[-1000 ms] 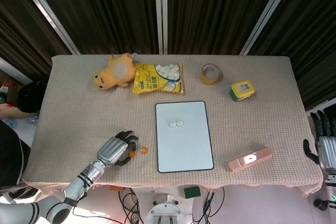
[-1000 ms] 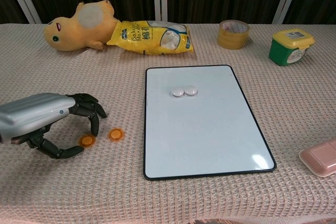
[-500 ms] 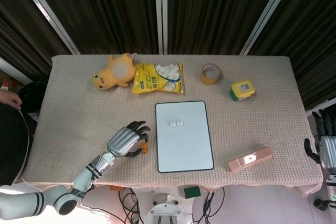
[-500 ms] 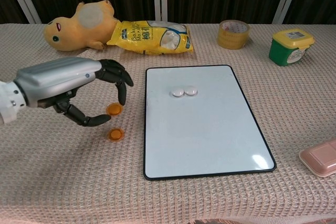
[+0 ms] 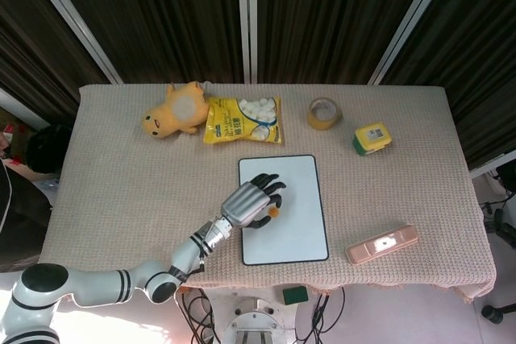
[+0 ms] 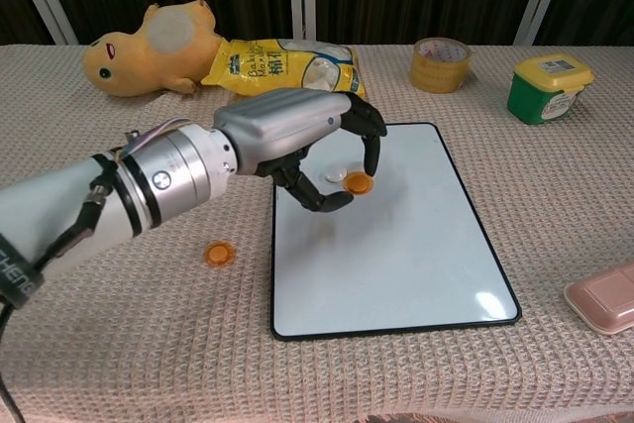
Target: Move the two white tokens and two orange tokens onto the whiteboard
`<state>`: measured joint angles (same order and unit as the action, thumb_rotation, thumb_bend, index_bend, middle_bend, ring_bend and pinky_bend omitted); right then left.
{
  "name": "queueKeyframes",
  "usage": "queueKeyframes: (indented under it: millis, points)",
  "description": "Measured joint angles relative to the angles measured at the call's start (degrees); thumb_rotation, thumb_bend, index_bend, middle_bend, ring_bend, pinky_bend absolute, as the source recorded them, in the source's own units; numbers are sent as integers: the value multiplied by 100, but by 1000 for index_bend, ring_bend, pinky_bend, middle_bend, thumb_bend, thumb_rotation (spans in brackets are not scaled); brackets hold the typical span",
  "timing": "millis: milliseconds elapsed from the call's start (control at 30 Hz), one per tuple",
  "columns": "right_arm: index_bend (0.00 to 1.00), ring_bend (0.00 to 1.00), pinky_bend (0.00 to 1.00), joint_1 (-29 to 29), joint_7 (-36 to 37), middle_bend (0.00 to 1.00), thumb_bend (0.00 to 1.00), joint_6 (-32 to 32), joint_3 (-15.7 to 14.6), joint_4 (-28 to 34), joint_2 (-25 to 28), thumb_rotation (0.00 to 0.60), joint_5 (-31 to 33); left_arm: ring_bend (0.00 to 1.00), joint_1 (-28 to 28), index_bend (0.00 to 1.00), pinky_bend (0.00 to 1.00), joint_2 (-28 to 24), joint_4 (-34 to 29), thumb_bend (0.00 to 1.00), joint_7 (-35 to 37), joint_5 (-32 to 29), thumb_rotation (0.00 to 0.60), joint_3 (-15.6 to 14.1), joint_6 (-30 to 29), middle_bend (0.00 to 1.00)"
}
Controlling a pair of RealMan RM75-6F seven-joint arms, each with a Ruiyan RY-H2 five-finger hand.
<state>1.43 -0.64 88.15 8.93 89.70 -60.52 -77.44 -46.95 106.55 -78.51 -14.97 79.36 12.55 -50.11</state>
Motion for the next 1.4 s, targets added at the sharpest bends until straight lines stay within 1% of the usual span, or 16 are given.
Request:
queueKeyframes:
  millis: [133, 200, 300, 333, 367, 433, 533, 700, 800, 900, 1000, 1100, 1133, 1233, 1400]
  points:
    - [0, 0, 0, -9, 49, 0, 477, -45, -13, -65, -8, 600, 15, 59, -279, 536, 137, 386, 495, 328, 13, -183, 600, 100, 196, 159]
    - [0, 0, 0, -9, 71, 0, 477, -67, -15, -99, -21, 600, 27, 59, -368, 521, 137, 492, 648, 328, 33, -214, 600, 120, 230, 160]
    - [0, 0, 0, -8, 96, 0, 477, -82, -12, -130, -37, 600, 38, 59, -457, 400, 137, 578, 802, 329, 77, -251, 600, 124, 252, 160]
    - [0, 0, 0, -8, 105, 0, 477, -83, -10, -132, -39, 600, 38, 58, -474, 323, 136, 587, 838, 328, 84, -268, 600, 116, 255, 159]
    - [0, 0, 0, -6, 109, 0, 477, -82, -7, -133, -42, 600, 32, 56, -480, 273, 136, 587, 853, 329, 84, -279, 600, 103, 254, 159]
    - [0, 0, 0, -3, 105, 0, 477, -82, -6, -132, -44, 600, 23, 52, -476, 234, 136, 563, 853, 328, 85, -297, 600, 73, 232, 159]
    - [0, 0, 0, 2, 93, 0, 477, -84, -5, -124, -50, 600, 13, 52, -439, 209, 136, 487, 796, 327, 74, -322, 600, 19, 195, 159]
    - [0, 0, 0, 12, 72, 0, 477, -90, -17, -113, -66, 600, -26, 52, -331, 209, 135, 285, 572, 327, 11, -346, 600, -91, 95, 156]
    - [0, 0, 0, 14, 40, 0, 477, -70, -21, -93, -65, 600, -58, 52, -218, 258, 136, 63, 291, 327, -55, -355, 600, -161, -24, 153]
    - [0, 0, 0, 21, 12, 0, 477, -64, -23, -66, -61, 600, -81, 52, -50, 292, 136, -285, -140, 326, -170, -382, 600, -265, -169, 153]
    - [0, 0, 0, 38, -24, 0, 477, -86, -29, -51, -65, 600, -95, 52, 174, 321, 136, -760, -702, 323, -314, -446, 600, -428, -320, 153]
    - [0, 0, 0, 64, -56, 0, 477, -128, -37, -49, -89, 600, -101, 52, 445, 333, 136, -1316, -1304, 318, -442, -526, 600, -678, -462, 153]
    - [0, 0, 0, 75, -64, 0, 477, -143, -38, -48, -101, 600, -104, 52, 558, 339, 136, -1530, -1518, 318, -478, -555, 600, -806, -507, 153]
    - [0, 0, 0, 108, -96, 0, 477, -177, -47, -39, -131, 600, -126, 52, 813, 367, 136, -1913, -1859, 318, -466, -574, 600, -1154, -572, 166]
    - [0, 0, 0, 129, -159, 0, 477, -179, -43, 6, -127, 600, -142, 52, 1039, 371, 136, -2039, -1863, 315, -151, -311, 600, -1489, -620, 174]
